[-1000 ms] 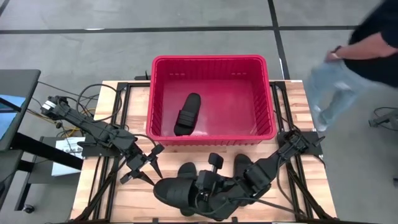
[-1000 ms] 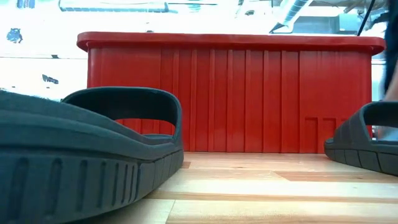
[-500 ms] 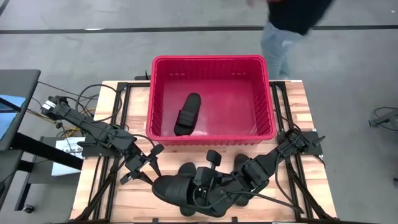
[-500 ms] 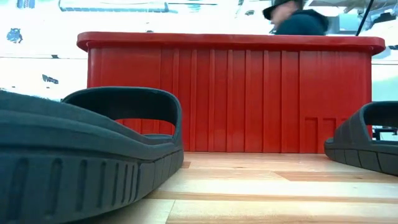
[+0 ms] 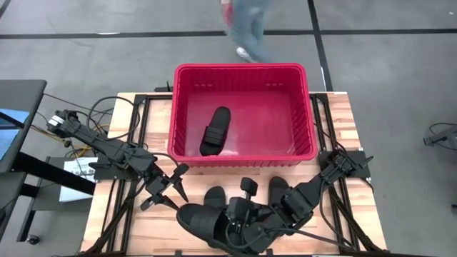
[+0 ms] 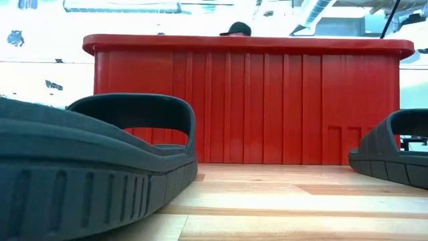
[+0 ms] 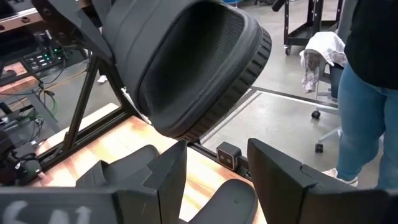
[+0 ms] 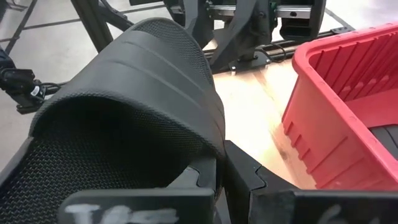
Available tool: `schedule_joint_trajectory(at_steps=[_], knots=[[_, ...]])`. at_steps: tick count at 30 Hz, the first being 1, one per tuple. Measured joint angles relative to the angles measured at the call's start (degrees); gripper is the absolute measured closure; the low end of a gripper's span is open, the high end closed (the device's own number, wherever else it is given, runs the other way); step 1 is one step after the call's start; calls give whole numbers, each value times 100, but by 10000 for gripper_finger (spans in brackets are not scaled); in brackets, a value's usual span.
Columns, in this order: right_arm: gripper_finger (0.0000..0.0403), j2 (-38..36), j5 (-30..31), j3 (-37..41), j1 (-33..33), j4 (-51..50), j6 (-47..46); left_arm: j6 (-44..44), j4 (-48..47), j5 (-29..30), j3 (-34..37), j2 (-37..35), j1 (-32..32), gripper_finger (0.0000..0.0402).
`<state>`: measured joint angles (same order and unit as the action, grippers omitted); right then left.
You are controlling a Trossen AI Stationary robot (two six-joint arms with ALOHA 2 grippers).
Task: Pick and place slides into bin
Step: Put the black slide into the red bin
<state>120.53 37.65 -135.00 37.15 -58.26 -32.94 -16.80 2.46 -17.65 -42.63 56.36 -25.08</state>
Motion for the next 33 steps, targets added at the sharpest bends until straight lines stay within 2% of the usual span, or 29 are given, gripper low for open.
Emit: schedule_joint_trajectory(at_steps=[12,28,31,33], knots=[[403,0,-35,0,-85,46,37,-59,2,145,-2,0,0,239],[403,0,-146,0,-395,41,346,-638,469,195,-4,-2,0,240],[403,0,-312,1,-488,42,356,-743,466,178,-4,-2,0,262],[403,0,-339,0,-519,36,358,-778,457,149,-4,-2,-4,301]])
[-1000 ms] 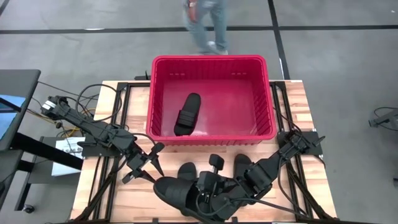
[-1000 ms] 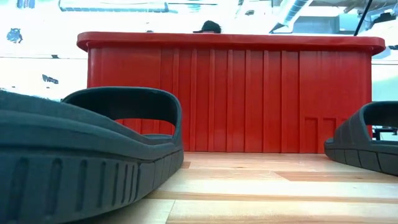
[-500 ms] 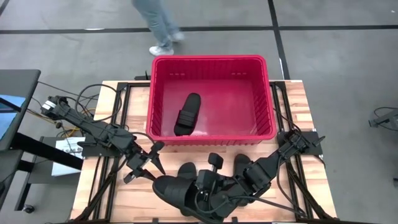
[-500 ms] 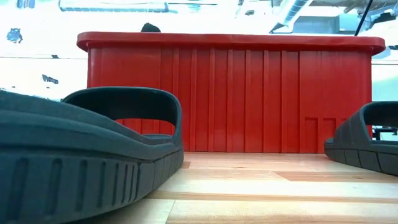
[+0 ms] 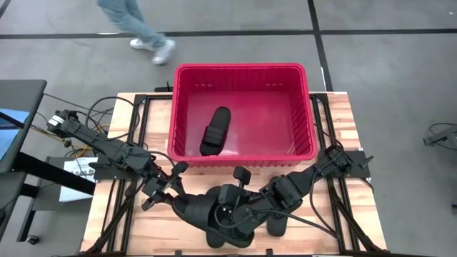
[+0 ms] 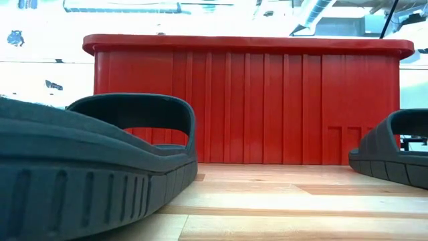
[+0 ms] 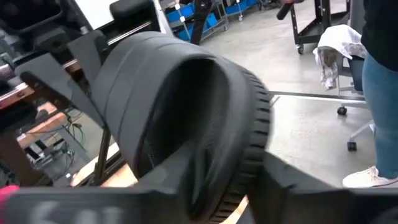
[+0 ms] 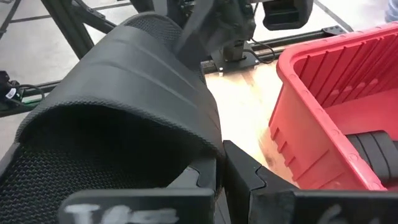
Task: Pick and place slides into bin
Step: Put the black slide into the red bin
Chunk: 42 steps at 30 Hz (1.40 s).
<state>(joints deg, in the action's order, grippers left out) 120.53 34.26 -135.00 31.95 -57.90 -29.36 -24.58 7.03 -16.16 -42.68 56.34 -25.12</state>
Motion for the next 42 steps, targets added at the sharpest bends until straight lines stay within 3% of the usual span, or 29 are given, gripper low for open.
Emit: schedule_joint_trajectory(at_steps=[3,9,19,26,36,42], knots=[[403,0,-11,2,3,-4,63,-30,4,-26,-2,-1,-3,370],[386,0,-167,2,16,-27,83,-40,1,97,-2,-2,-40,370],[264,0,-423,2,-30,-99,87,16,-141,382,-2,12,-36,370],[201,-106,-497,1,18,-970,-289,45,-313,579,0,9,-36,370],[209,-670,-629,0,62,-2917,-1533,165,-388,1021,0,7,-49,370],[239,-1323,-573,114,105,-3218,-1751,313,-551,2025,-114,-11,-61,370]])
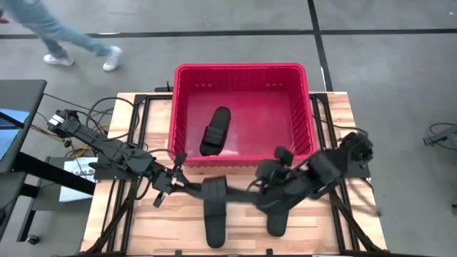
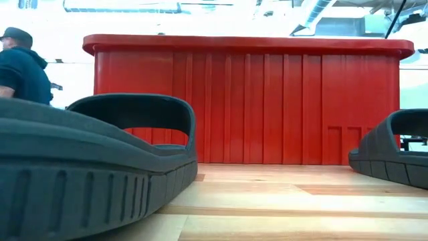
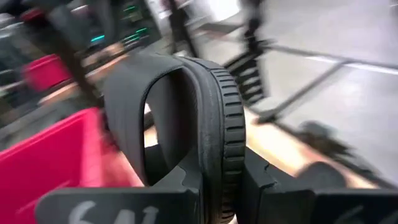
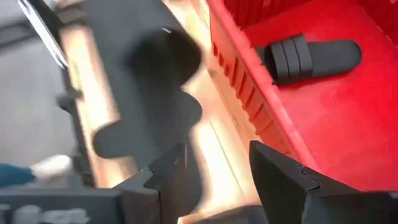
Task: Pick and place slides into bin
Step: Put the black slide into the red bin
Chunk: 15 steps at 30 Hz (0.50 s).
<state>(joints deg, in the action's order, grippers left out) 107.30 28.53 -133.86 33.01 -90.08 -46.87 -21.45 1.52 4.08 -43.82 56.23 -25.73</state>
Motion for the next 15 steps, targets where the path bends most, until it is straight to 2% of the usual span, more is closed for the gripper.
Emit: schedule_joint_trajectory(at_steps=[8,15], knots=[[289,-756,5,11,126,7,-107,-368,-728,3029,-1028,2,-141,371],[314,-1001,-2,11,367,6,164,-909,-958,5712,-1958,222,-57,371]])
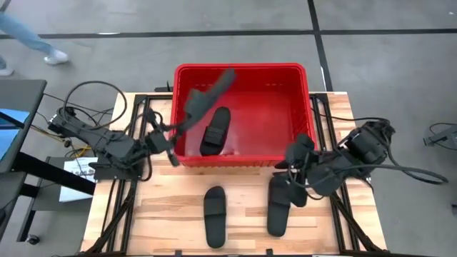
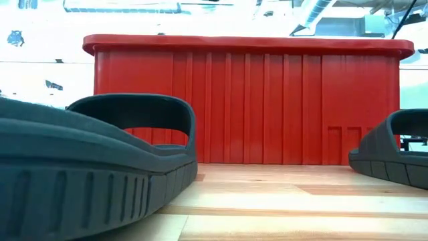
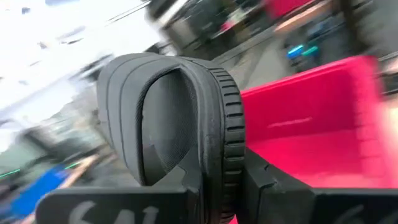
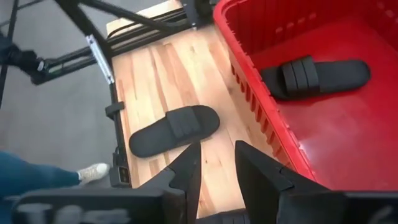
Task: Pick and place slides into bin
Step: Put the black slide into the red bin
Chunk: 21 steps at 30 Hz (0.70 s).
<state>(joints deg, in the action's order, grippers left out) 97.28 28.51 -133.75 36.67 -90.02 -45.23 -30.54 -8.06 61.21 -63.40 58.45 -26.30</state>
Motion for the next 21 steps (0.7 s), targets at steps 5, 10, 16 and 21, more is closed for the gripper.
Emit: schedule_joint_trajectory(at_steps=[5,10,16,21], knots=[[320,6,-15,2,174,2,462,-467,-55,782,-606,769,193,371],[322,38,-19,2,258,1,813,-387,-793,1274,-1377,1653,423,371],[322,36,-39,2,279,2,984,1066,-3001,1221,-2432,2396,574,371],[322,36,-100,2,277,0,1249,2986,-5161,207,-3232,2921,864,371]])
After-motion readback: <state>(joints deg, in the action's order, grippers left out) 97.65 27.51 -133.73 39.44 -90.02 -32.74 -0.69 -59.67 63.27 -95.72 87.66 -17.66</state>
